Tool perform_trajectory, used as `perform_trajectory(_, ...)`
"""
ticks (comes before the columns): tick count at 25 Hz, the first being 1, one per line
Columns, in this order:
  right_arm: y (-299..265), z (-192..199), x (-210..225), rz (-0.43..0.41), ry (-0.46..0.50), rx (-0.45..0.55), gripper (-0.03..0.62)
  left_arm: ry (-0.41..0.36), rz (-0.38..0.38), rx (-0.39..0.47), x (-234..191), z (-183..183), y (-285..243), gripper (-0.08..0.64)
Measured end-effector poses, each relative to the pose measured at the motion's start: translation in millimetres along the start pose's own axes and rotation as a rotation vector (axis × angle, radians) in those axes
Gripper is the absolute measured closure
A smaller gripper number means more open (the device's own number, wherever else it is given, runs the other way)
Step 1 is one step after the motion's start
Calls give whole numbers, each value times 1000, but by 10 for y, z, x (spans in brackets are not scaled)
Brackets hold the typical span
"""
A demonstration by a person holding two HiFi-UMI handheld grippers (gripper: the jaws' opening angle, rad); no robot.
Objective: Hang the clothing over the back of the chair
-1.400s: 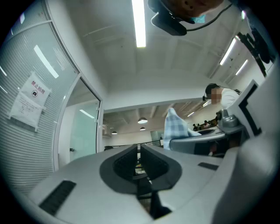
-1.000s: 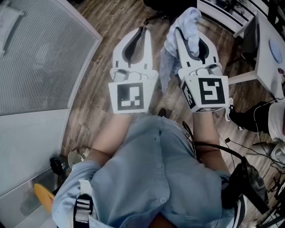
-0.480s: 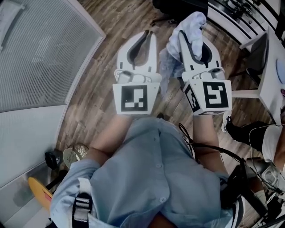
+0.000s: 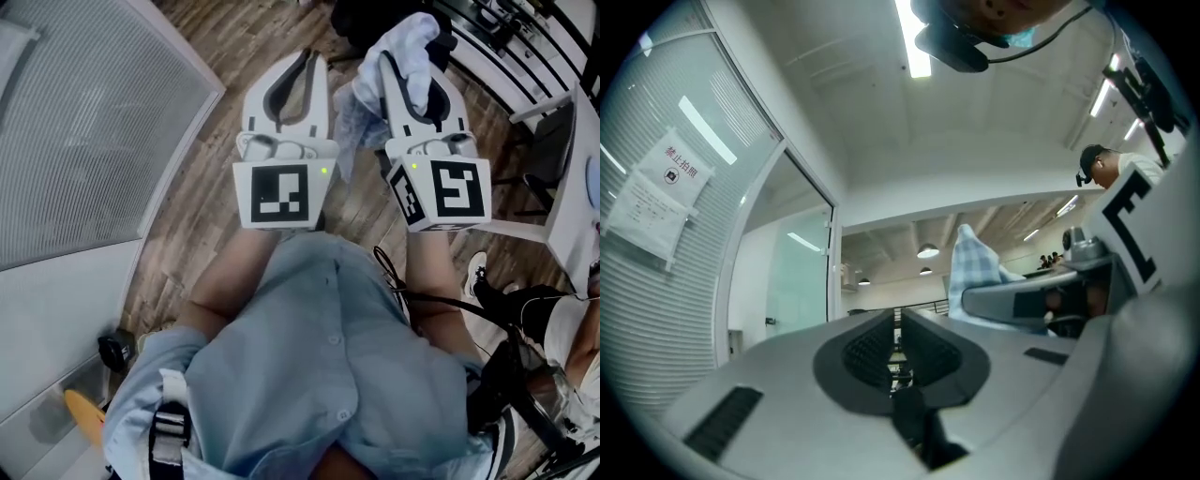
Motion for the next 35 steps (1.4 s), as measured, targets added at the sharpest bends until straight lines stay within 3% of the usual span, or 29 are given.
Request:
perform_trajectory(7,-552,66,82,4,3,5,514,-2,4,29,-346,69,-431,534)
perform_trajectory(17,-1161,327,393,-14,0,-43,514,24,-4,-35,-564,441,-1086,534)
perform_trajectory(25,-1816,420,878,-79,-8,-12,514,4,-41,-40,-687,611,-1983,534)
perform_trajectory(35,-2871,426,1238,-194,-10,40,514,-44,-143,-14,-1109,629,-2820,534)
Point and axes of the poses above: the fingertips, and each gripper's own axes: y backward along the fingers, x to its right, z out of its underside, the point moved 6 cm from there along y, backward along the fingers
